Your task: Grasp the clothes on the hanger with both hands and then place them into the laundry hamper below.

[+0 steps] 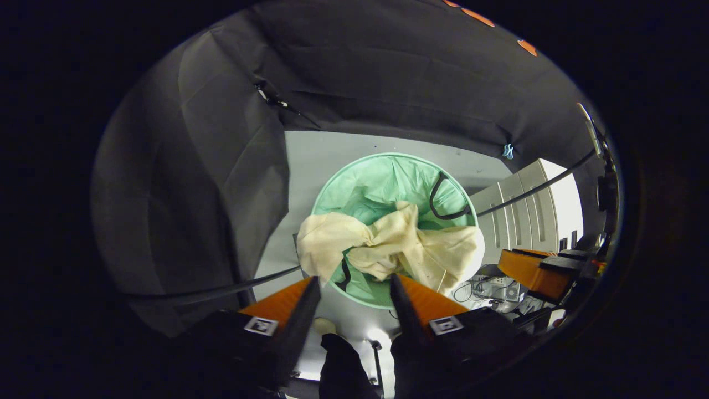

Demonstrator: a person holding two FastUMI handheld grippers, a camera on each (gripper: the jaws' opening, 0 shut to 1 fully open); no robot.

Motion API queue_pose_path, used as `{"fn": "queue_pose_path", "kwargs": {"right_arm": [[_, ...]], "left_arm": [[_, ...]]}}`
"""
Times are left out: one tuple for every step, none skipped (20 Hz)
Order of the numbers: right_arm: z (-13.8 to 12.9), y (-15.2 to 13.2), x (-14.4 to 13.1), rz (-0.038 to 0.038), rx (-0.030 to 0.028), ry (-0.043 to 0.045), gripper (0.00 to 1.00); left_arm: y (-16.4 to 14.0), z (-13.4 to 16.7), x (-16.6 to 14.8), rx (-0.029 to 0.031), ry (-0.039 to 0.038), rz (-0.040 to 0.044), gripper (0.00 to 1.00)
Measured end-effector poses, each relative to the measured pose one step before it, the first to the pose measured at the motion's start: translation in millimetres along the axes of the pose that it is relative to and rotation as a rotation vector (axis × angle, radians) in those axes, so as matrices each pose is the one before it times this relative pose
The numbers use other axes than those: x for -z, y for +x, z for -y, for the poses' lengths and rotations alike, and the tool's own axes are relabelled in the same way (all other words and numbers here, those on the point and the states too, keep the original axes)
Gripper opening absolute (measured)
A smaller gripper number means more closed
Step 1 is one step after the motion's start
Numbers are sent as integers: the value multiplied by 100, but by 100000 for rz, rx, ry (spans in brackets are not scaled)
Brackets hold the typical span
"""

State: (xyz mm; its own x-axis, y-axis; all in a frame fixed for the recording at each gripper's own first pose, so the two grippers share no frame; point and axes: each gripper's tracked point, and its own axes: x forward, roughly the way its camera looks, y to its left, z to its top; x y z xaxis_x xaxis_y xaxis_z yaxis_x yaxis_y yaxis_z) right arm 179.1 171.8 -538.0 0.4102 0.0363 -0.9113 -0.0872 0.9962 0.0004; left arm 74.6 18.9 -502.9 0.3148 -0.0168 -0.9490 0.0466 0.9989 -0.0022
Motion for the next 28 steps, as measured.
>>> {"fn": "queue_pose_path", "kwargs": {"right_arm": [[73,-333,244,74,572,-1252,39],[81,-208,1,-231,366,-1114,45],[92,-289,-52,543,963,-891,48],[220,-565,299,493,953,-1075,59],[285,-433,226,891,771,-1629,68],[263,-611,238,1345,730,-1746,66],[400,-561,343,1087,885,-1474,83],[504,-916,60,1084,843,-1289,95],[453,-1064,17,1711,952,-891,96],[379,-1266,-164,2129,664,-635,96],[602,-1151,-186,2596,279,-206,96],[552,-1348,-463,3490,256,268,96],[874,-1671,-439,3791,615,693,96],[907,-1941,-465,3480,1083,743,96],[1047,-2157,-449,3948,329,563,96],[894,-2182,-860,4880,242,572,96],[1107,-2123,-1200,5942,161,805,96],[1056,-2008,-1476,5887,513,926,96],[1039,-1888,-1402,5465,22,1053,96],[1089,-1886,-1423,4774,335,777,96],[1953,-2241,-1800,4490,661,181,96],[1812,-1855,-1787,4823,866,-53,96],[1432,-1627,-1623,4796,971,-41,96],[1213,-1495,-1571,3998,854,394,96],[1002,-1341,-1425,3754,-62,855,96],[400,-1176,-1432,3499,-770,957,96],[347,-704,-1192,3206,-709,579,96],[358,-1062,-1456,2932,-308,372,96]], "left_arm": [[-61,-3,451,-46,-422,-248,99],[-204,230,479,723,-232,-798,99],[-169,351,560,1148,262,-1475,99],[38,-156,742,-554,650,-679,99],[-289,-480,134,-1295,809,575,99],[-468,-545,264,-1095,343,757,99],[-651,-160,230,121,-280,272,99],[-868,293,611,1227,-471,-128,99],[-893,197,254,1198,-485,727,100],[-682,-156,17,513,-224,1497,98],[-966,-252,-11,20,-222,2332,99],[-1048,-221,-261,144,12,3377,99],[-1269,-224,-487,-520,72,3703,99],[-1422,-173,-278,-1235,-544,3640,99],[-1769,107,-650,-98,-427,3516,99],[-1897,274,-565,352,-351,4082,99],[-1696,428,-1019,769,101,4707,96],[-1468,74,-1127,526,1115,5226,99],[-1225,-118,-1294,-336,2109,4769,99],[-1386,-567,-979,-1737,1837,4012,99],[-1439,-271,-1228,-1411,787,3837,99],[-1540,79,-1387,-386,-122,4037,100],[-1419,169,-1570,-248,-691,3821,98],[-1218,159,-1359,-599,-806,4236,98],[-1249,241,-1643,-634,-617,4622,98],[-1273,71,-2036,-485,-278,5528,100],[-1106,273,-1789,-255,245,4324,98],[-954,-44,-1429,-217,612,4983,98]]}}
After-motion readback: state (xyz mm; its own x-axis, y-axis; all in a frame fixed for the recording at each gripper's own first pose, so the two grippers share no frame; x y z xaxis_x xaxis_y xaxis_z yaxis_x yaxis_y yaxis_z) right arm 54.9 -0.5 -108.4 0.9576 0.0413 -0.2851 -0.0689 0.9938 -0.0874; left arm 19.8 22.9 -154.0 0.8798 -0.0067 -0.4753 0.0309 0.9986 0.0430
